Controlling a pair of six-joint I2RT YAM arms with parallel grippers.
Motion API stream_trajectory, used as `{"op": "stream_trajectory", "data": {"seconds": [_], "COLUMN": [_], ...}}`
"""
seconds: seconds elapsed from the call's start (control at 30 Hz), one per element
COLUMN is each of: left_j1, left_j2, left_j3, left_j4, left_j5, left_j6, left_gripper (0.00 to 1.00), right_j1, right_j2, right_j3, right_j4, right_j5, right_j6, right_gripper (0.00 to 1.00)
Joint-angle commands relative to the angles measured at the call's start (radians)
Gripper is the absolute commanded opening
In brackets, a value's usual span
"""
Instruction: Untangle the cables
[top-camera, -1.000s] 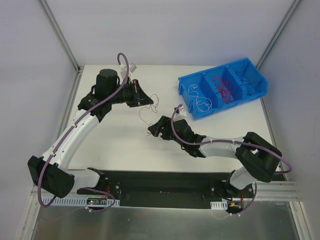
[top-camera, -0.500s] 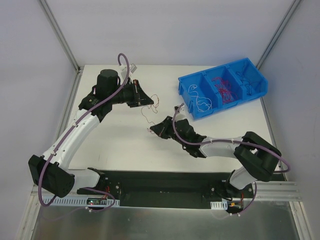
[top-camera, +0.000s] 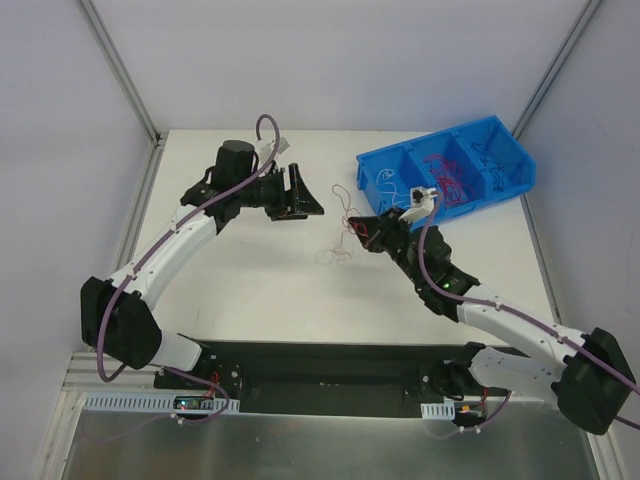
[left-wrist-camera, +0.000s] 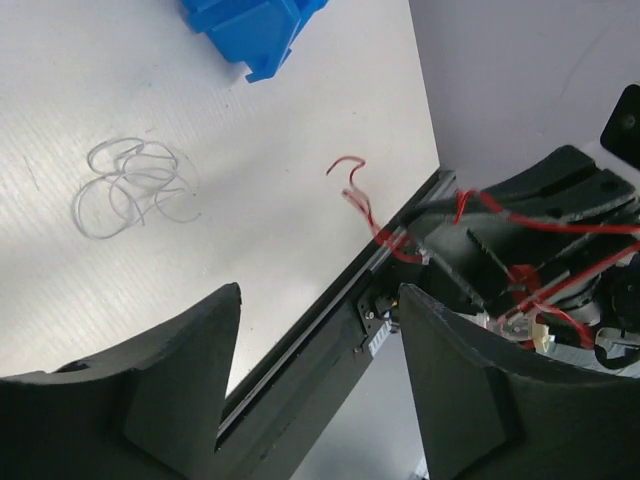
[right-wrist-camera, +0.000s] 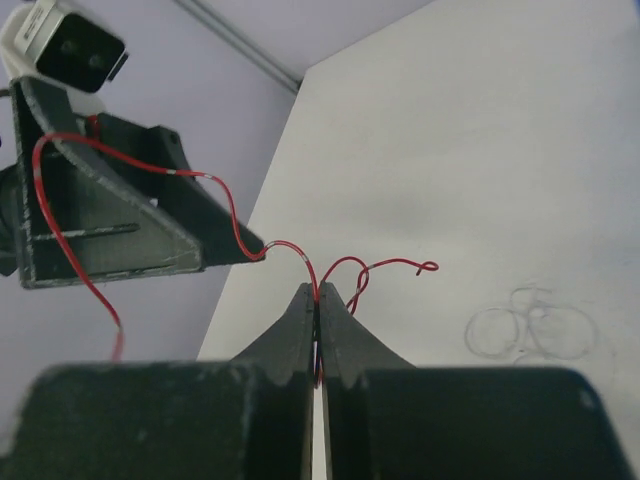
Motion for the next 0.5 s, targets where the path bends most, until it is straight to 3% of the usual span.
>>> {"op": "stream_trajectory", "data": {"seconds": [0.0,0.07,0.23,0.47], "left_j1": [-0.008,-0.008,-0.007,-0.008], "left_j2": [-0.088,-0.102,-0.088,-0.067], "left_j3": [0.007,0.012,0.018,0.010], "left_j4": [0.034,0.028,0.023,0.022], "left_j5": [-0.002,-0.014,0.021,0.018], "left_j6": [0.060,0.069,0.051,0.056], "left_gripper": [0.78,0.88,0.92,0.93], "right_j1": [-0.093,-0.176,-0.389,-0.616], "right_j2": [-0.109,-0.143,-0.107,0.086], "right_j3": [0.102,0.168,0.390,0.557], "right_j4": [-0.202,-0.313,-0.614,-0.657], "right_j5": [0.057,0.057,0.115,0.265], "right_j6": [-0.082,-0.111,-0.213,-0.302], "right_gripper": [0.00,0.00,0.00,0.00]}}
